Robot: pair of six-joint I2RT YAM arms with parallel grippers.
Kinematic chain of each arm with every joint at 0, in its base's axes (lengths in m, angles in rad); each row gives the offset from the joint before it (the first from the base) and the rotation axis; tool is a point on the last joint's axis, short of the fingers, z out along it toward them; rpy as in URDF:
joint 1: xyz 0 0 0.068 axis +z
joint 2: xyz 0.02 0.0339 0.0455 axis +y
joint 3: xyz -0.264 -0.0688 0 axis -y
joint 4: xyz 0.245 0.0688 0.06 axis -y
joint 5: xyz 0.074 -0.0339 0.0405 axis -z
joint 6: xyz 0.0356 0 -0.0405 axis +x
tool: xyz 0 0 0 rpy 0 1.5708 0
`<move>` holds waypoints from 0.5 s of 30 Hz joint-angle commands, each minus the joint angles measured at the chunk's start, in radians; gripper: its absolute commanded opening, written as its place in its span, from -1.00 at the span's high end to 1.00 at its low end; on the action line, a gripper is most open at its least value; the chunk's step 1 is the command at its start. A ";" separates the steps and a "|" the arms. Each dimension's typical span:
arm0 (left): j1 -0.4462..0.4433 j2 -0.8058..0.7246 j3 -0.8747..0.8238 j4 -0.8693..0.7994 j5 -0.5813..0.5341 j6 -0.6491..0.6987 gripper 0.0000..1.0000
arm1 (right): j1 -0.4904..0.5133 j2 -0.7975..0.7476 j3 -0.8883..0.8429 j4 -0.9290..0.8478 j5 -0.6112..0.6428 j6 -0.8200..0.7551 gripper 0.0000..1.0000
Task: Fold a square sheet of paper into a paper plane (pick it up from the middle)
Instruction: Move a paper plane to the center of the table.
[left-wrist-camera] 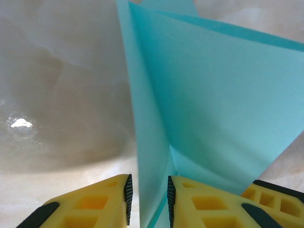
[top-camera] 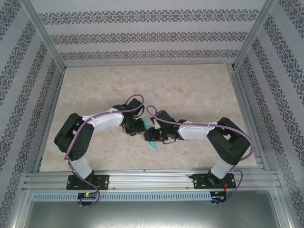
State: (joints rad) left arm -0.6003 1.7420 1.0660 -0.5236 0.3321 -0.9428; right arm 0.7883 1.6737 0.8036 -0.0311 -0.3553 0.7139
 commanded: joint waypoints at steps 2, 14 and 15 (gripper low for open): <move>0.010 -0.018 -0.002 -0.001 -0.013 0.012 0.41 | 0.013 0.017 0.027 -0.058 0.057 -0.044 0.16; 0.010 -0.018 -0.001 0.001 -0.011 0.013 0.41 | 0.033 0.037 0.064 -0.115 0.111 -0.083 0.40; 0.010 -0.018 -0.001 0.002 -0.011 0.014 0.41 | 0.034 0.043 0.070 -0.120 0.112 -0.086 0.41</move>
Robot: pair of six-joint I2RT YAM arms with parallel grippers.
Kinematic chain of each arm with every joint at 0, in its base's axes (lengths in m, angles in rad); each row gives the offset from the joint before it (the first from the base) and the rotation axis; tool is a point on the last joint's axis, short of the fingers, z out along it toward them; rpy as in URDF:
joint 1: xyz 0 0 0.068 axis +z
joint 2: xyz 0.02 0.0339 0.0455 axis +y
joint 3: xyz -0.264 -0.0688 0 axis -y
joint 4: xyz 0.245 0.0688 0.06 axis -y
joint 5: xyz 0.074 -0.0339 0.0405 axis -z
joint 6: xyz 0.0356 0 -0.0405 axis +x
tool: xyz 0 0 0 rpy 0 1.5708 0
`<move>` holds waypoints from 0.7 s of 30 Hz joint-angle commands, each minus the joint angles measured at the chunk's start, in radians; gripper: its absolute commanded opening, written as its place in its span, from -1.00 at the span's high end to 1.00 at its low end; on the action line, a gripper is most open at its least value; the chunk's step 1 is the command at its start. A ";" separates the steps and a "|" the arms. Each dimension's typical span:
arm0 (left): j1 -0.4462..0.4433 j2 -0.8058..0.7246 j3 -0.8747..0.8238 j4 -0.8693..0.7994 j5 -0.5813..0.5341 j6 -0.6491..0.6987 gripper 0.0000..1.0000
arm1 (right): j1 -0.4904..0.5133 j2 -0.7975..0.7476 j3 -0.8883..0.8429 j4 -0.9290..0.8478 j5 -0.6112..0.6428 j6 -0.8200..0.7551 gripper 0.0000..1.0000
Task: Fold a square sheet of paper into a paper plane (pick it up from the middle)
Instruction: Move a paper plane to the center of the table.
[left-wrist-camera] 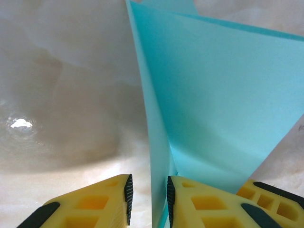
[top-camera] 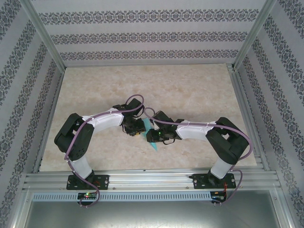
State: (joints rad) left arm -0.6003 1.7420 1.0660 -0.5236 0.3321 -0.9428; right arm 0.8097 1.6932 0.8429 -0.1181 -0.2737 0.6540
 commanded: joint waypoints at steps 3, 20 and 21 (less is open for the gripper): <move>0.010 -0.023 -0.001 0.001 -0.013 0.013 0.42 | 0.016 0.041 0.046 -0.046 0.032 -0.033 0.48; 0.020 -0.290 -0.138 -0.026 -0.329 -0.093 0.29 | 0.005 -0.076 0.165 -0.370 0.399 0.012 0.91; 0.024 -0.308 -0.153 -0.025 -0.342 -0.100 0.28 | -0.004 -0.076 0.174 -0.391 0.427 0.020 0.91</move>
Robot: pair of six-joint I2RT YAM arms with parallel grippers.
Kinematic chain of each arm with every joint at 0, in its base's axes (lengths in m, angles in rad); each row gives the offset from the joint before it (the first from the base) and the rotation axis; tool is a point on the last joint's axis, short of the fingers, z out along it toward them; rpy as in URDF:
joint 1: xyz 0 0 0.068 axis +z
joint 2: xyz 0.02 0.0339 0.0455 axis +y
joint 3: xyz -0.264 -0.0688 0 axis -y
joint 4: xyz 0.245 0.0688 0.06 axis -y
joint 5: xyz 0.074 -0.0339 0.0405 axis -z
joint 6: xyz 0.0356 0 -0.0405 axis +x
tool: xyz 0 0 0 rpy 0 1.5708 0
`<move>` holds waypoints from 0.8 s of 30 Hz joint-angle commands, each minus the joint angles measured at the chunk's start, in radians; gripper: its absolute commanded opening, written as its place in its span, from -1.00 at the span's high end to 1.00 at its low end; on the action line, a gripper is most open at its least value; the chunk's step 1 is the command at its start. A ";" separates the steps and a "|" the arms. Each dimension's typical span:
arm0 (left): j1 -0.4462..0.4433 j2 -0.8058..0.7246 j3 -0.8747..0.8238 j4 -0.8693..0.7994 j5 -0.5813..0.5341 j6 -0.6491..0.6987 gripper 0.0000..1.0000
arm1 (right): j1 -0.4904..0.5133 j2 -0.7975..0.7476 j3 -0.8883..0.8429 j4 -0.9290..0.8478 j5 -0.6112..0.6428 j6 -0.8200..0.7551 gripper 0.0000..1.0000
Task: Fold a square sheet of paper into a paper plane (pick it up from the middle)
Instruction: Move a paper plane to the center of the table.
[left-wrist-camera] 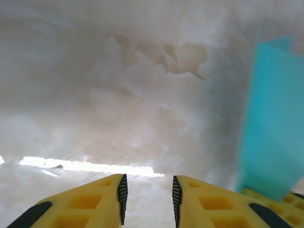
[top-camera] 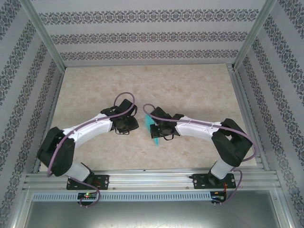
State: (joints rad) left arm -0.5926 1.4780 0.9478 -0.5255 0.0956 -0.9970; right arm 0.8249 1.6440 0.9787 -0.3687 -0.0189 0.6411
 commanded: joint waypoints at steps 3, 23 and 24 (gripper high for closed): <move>0.026 -0.083 -0.065 -0.022 -0.126 -0.060 0.25 | -0.042 -0.008 0.068 -0.175 0.197 0.049 0.88; 0.041 -0.106 -0.114 0.091 -0.057 -0.004 0.07 | -0.069 0.193 0.261 -0.233 0.146 0.019 0.84; 0.042 -0.105 -0.116 0.099 -0.050 -0.002 0.06 | -0.068 0.202 0.270 -0.236 0.143 0.017 0.84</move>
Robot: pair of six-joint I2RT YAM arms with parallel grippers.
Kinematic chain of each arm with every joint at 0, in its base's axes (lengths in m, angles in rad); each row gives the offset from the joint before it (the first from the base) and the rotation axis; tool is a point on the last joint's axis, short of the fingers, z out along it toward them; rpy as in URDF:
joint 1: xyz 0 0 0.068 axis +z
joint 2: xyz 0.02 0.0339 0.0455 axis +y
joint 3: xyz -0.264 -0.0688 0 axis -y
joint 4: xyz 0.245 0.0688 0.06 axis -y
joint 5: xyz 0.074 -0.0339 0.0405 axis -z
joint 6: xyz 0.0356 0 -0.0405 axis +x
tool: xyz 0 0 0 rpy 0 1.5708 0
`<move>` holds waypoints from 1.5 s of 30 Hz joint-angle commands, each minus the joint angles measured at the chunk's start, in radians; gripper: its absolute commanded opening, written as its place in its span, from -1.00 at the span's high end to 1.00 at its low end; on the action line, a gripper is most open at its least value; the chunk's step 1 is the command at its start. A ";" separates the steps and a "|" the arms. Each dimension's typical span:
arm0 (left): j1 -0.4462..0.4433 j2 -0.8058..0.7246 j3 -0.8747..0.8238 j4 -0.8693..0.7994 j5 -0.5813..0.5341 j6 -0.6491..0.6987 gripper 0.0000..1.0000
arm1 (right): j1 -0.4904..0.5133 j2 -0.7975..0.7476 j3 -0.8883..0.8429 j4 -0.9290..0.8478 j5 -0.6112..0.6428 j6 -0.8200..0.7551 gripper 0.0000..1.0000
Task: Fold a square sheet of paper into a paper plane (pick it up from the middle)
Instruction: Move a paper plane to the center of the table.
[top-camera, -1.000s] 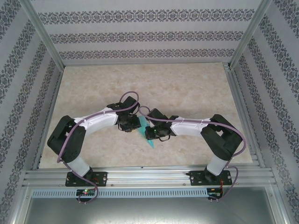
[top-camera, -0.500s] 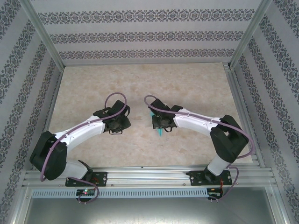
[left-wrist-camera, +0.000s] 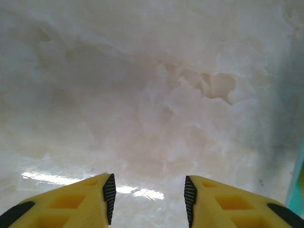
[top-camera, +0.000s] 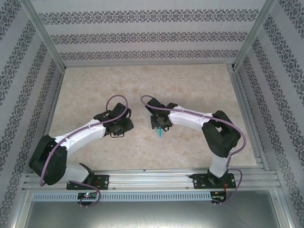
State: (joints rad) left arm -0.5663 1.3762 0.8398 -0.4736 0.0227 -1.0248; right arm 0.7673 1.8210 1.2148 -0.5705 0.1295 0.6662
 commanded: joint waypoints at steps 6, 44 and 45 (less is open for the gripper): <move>0.016 0.001 -0.016 0.058 0.035 0.029 0.03 | -0.014 0.064 0.073 -0.058 0.001 -0.019 0.82; 0.022 0.037 0.018 0.035 0.059 0.048 0.02 | -0.016 0.210 0.083 -0.072 -0.018 0.054 0.20; 0.022 0.036 0.017 0.034 0.059 0.048 0.01 | -0.015 0.199 0.084 -0.071 -0.013 0.049 0.17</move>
State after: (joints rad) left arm -0.5606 1.3998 0.8345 -0.4335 0.0784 -0.9989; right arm 0.7612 1.9823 1.3155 -0.6128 0.1120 0.7094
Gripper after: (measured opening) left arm 0.492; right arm 0.410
